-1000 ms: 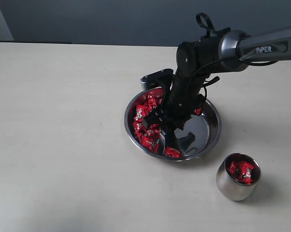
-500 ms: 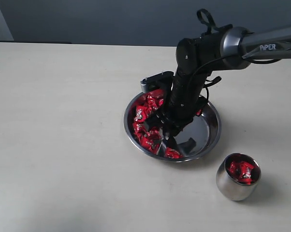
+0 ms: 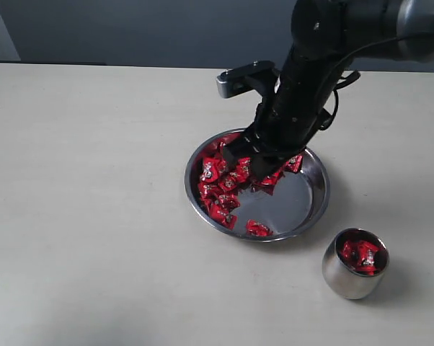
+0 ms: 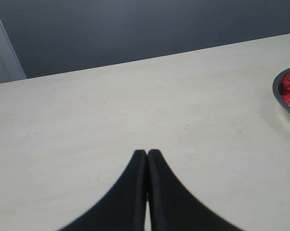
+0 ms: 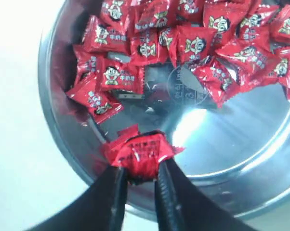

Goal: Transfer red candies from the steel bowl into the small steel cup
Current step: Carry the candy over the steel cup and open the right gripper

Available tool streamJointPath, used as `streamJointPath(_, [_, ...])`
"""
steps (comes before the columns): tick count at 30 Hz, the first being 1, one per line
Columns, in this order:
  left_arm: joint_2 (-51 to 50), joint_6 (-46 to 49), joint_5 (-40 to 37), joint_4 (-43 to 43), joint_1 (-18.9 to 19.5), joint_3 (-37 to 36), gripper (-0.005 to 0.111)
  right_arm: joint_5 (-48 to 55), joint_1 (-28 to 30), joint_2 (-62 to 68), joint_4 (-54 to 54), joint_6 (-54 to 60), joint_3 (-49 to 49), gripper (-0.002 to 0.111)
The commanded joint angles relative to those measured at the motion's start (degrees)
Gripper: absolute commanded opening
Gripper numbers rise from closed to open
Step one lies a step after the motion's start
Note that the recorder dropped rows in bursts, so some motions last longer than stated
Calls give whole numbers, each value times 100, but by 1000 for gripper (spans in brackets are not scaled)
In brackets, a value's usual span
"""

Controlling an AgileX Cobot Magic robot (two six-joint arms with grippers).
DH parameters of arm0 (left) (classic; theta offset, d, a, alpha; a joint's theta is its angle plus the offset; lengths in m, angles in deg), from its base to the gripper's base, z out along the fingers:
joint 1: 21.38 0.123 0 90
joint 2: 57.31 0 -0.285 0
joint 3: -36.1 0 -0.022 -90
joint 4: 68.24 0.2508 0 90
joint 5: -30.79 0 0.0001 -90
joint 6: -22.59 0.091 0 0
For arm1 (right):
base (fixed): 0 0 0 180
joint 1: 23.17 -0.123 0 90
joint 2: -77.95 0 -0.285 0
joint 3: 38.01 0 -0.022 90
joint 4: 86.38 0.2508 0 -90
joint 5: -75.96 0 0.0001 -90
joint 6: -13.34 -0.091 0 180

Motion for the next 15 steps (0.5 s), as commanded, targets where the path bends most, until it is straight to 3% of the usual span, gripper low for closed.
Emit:
streamJointPath(1, [25,-32,38,11,-47,-6,0,-99,8,-710,-13,6,634,5])
streamJointPath(7, [25,-32,38,11,-47,-6,0,-453,8,-1680,-293,-408,1820,5])
streamJointPath(15, [25,-32,38,11,-47,-6,0,-443,8,-2532,-616,-926,2585,5])
